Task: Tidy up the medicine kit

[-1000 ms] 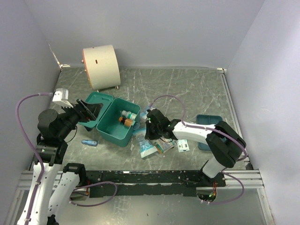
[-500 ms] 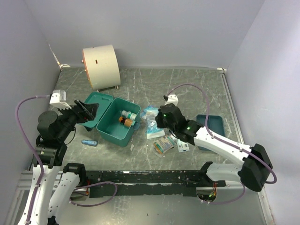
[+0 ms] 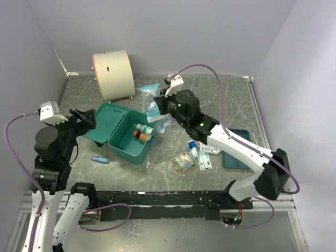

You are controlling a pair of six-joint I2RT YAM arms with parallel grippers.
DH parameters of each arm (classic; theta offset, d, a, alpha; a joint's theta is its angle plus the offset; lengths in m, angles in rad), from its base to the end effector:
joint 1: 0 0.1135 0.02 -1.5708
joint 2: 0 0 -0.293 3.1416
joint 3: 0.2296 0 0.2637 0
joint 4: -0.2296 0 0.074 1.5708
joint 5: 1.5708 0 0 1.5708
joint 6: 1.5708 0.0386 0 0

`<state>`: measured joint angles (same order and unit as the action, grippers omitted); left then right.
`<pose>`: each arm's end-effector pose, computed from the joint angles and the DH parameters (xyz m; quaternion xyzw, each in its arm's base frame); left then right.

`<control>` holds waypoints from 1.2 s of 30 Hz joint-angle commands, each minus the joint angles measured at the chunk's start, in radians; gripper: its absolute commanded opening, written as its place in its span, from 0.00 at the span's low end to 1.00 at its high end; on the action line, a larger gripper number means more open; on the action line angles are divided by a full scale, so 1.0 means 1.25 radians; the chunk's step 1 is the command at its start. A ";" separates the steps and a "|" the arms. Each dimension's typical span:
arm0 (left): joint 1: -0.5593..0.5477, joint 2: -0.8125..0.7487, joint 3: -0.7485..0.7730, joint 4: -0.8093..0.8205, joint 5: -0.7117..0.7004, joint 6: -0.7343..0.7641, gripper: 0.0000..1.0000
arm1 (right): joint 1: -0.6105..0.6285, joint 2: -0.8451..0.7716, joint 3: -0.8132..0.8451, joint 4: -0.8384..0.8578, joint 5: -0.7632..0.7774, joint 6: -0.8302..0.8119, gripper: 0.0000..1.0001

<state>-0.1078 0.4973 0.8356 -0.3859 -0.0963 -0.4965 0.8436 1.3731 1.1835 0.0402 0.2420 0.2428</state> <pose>0.0969 -0.0068 0.3898 -0.1722 0.7029 -0.1719 0.6684 0.2304 0.2450 0.3947 -0.1474 0.7420 0.2564 0.6017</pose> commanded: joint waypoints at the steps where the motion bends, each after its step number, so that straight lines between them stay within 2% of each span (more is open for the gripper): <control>1: -0.002 0.012 0.028 0.026 -0.074 0.013 0.91 | 0.002 0.106 0.062 0.096 -0.154 -0.104 0.00; 5: -0.002 0.023 0.004 0.070 -0.101 -0.020 0.90 | 0.001 0.214 0.129 0.072 -0.299 -0.122 0.00; 9: -0.002 0.048 -0.001 0.083 -0.099 -0.021 0.90 | 0.006 0.275 0.136 0.066 -0.408 -0.104 0.00; 19: -0.002 0.057 -0.001 0.079 -0.102 -0.011 0.90 | 0.043 0.326 0.119 0.016 -0.465 -0.099 0.00; 23: -0.003 0.050 -0.004 0.074 -0.096 -0.014 0.90 | 0.043 0.345 0.152 -0.062 -0.507 -0.131 0.00; 29: -0.002 0.046 -0.001 0.064 -0.078 -0.020 0.90 | 0.042 0.391 0.274 -0.247 -0.555 -0.181 0.00; 36: -0.003 0.040 -0.006 0.055 -0.069 -0.021 0.91 | 0.041 0.432 0.323 -0.344 -0.521 -0.197 0.00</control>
<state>-0.1078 0.5617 0.8417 -0.3271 -0.1993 -0.5167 0.8974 1.8843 1.5501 -0.2829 -0.4225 0.0250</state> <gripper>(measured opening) 0.905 0.007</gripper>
